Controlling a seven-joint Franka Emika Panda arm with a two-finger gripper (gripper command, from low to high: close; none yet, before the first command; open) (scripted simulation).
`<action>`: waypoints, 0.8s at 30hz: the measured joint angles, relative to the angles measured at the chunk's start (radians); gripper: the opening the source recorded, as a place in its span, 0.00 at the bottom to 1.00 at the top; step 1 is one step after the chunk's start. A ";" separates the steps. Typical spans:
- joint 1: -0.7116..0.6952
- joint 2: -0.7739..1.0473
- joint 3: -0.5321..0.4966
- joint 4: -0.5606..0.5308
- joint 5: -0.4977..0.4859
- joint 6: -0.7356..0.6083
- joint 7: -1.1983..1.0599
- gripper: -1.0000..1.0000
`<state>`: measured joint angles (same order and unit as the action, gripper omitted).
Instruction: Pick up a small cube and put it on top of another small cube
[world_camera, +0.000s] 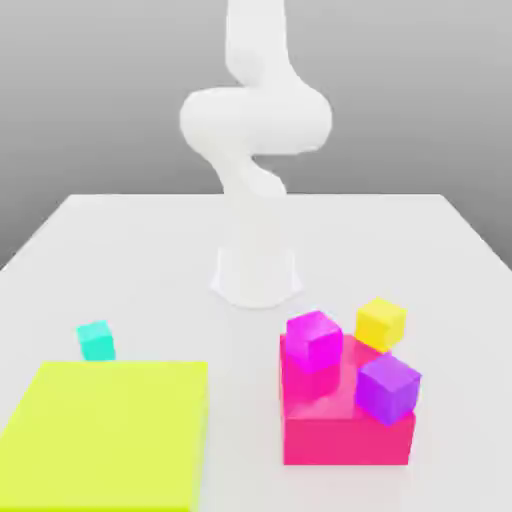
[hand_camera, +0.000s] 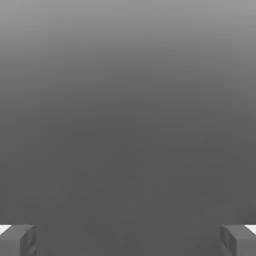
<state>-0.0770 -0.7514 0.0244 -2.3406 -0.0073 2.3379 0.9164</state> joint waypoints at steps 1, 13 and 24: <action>-0.033 0.021 0.010 -0.017 -0.003 0.016 0.050 0.50; -0.376 0.260 0.080 -0.212 -0.050 0.198 0.618 0.50; -0.660 0.478 0.090 -0.389 -0.081 0.363 1.124 0.50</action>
<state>-0.7365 -0.2736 0.1140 -2.7301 -0.0879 2.7008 2.0399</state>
